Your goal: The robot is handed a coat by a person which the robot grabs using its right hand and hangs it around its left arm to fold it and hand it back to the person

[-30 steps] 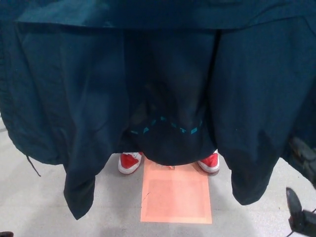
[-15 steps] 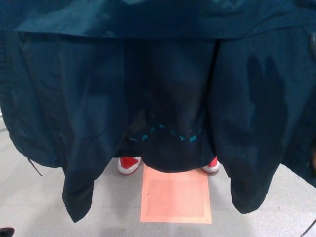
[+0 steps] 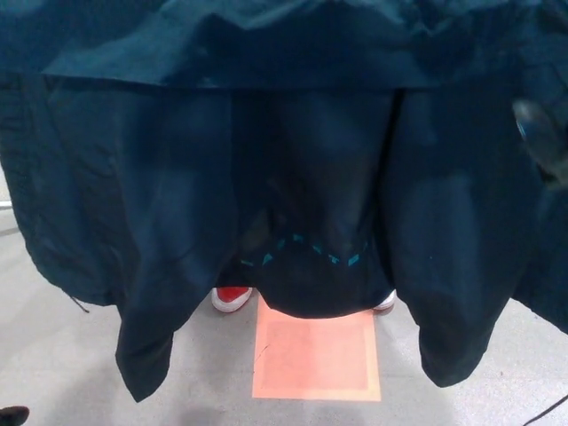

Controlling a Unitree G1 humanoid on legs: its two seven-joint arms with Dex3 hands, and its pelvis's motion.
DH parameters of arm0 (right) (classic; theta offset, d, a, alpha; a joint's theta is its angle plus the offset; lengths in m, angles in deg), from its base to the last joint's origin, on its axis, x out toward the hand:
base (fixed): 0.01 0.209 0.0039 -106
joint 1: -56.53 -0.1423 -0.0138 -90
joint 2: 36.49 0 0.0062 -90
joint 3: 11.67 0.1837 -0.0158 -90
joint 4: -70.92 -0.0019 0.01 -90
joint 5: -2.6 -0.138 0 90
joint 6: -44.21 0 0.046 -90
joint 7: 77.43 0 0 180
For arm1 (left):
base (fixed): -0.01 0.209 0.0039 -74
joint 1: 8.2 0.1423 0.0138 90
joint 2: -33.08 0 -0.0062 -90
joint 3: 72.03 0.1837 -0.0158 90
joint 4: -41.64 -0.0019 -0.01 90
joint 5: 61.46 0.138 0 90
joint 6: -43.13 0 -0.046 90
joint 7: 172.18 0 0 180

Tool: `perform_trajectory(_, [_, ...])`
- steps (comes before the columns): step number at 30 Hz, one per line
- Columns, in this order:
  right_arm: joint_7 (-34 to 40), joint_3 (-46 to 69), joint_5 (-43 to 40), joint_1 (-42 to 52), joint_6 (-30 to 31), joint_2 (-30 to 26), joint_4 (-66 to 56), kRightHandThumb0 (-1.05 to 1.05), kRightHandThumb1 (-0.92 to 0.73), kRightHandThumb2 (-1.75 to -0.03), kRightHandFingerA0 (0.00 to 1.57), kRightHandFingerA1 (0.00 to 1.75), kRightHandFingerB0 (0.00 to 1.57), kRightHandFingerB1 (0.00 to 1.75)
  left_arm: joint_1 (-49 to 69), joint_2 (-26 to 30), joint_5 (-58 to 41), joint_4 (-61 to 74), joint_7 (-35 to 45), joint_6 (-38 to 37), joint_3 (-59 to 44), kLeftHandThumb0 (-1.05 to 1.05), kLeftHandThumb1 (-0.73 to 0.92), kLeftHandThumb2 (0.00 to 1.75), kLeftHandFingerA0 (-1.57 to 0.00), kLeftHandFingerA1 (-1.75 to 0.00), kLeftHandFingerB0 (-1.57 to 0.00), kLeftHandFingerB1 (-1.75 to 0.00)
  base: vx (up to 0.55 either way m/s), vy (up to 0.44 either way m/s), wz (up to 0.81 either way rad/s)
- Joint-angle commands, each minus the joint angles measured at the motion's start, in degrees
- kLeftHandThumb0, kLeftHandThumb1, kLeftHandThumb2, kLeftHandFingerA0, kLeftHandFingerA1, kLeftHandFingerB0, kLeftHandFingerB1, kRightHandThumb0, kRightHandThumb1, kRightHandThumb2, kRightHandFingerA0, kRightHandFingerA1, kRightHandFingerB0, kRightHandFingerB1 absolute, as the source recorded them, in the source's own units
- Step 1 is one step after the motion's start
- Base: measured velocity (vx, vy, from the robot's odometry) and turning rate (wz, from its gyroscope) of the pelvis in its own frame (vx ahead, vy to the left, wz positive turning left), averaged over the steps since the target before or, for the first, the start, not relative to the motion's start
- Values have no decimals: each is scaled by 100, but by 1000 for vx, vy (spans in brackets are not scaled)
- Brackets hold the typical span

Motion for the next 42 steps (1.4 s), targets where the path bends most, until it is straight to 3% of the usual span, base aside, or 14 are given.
perform_trajectory(1, [-1556, -880, 435, -1679, 1604, -412, 1386, -89, -89, -122, 0, 12, 0, 14, -56, 102, 51, 47, 15, -236, 12, -33, 62, 115, 0, -47, 0, -47, 0, 0, 0])
perform_trajectory(2, [-1647, -1059, 562, -1950, 1579, -353, 1757, -90, -81, -98, 0, 4, 0, 13, -54, 127, 163, 66, -100, -266, 99, -66, 92, 73, -22, -32, -17, -31, 0, 0, 0])
perform_trajectory(13, [-2039, -2332, 1286, -3665, 1530, 24, 4051, -92, -85, -121, 0, 13, 0, 16, 28, 122, 124, 53, -77, -300, 116, -33, 60, 114, 0, -47, 0, -47, 0, 0, 0])
perform_trajectory(18, [-2589, -2744, 1343, -4278, 1553, 211, 4985, -95, -72, -92, 0, 4, 0, 13, 79, 103, 96, 48, -81, -320, 101, -34, 59, 114, 0, -46, 0, -46, 0, 0, 0])
perform_trajectory(21, [-2946, -2970, 1422, -4463, 1470, 224, 5211, -94, -74, -115, 0, 10, 0, 13, 83, 120, 95, 58, -49, -394, 103, -33, 60, 114, -1, -47, -1, -46, 0, 0, 0])
perform_trajectory(22, [-3038, -3000, 1401, -4498, 1447, 232, 5274, -95, -72, -113, 0, 10, 0, 13, 75, 117, 95, 63, -46, -405, 106, -67, 92, 72, -21, -32, -18, -30, 0, 0, 0])
perform_trajectory(27, [-3859, -3125, 1141, -4692, 1287, 319, 5473, -95, -67, -110, 0, 10, 0, 14, 54, 127, 71, 37, 0, -452, 85, -68, 92, 72, -21, -32, -17, -30, 0, 0, 0])
perform_trajectory(28, [-4207, -3147, 1010, -4758, 1310, 366, 5470, -101, -68, -88, 0, 7, 0, 16, 43, 133, 70, 44, 20, -445, 87, -67, 92, 73, -22, -32, -17, -30, 0, 0, 0])
perform_trajectory(30, [-4445, -3069, 822, -4795, 1457, 453, 5530, -97, -65, -106, 0, 9, 0, 13, 32, 135, 84, 42, 41, -424, 105, -66, 92, 73, -21, -32, -16, -30, 0, 0, 0])
perform_trajectory(31, [-4659, -3020, 675, -4835, 1549, 521, 5587, -105, -69, -106, 0, 2, 0, 6, 47, 124, 29, 62, 120, -424, 70, -33, 61, 115, 0, -46, 0, -47, 0, 0, 0])
perform_trajectory(38, [-5340, -2702, 156, -5094, 2470, 876, 5733, -101, -61, -95, 0, 0, 0, 0, 38, 140, -8, 40, 167, -455, 33, -32, 62, 115, 0, -47, 0, -47, 0, 0, 0])
perform_trajectory(39, [-5396, -2697, 156, -5160, 2638, 931, 5757, -87, -65, -60, 0, 12, 0, 6, 38, 145, 4, 37, 161, -460, 40, -32, 62, 115, 0, -46, 0, -47, 0, 0, 0])
perform_trajectory(40, [-5379, -2801, 301, -5221, 2455, 939, 5760, -91, -55, -96, 1, 16, 0, 9, 50, 148, -28, 33, 214, -518, 14, -32, 62, 115, 0, -47, 0, -47, 0, 0, 0])
perform_trajectory(42, [-5224, -3103, 744, -5308, 1929, 938, 5768, -99, -57, -100, 0, 0, 0, 2, 64, 169, -9, 27, 240, -528, 24, -33, 60, 114, 0, -47, 0, -47, 0, 0, 0])
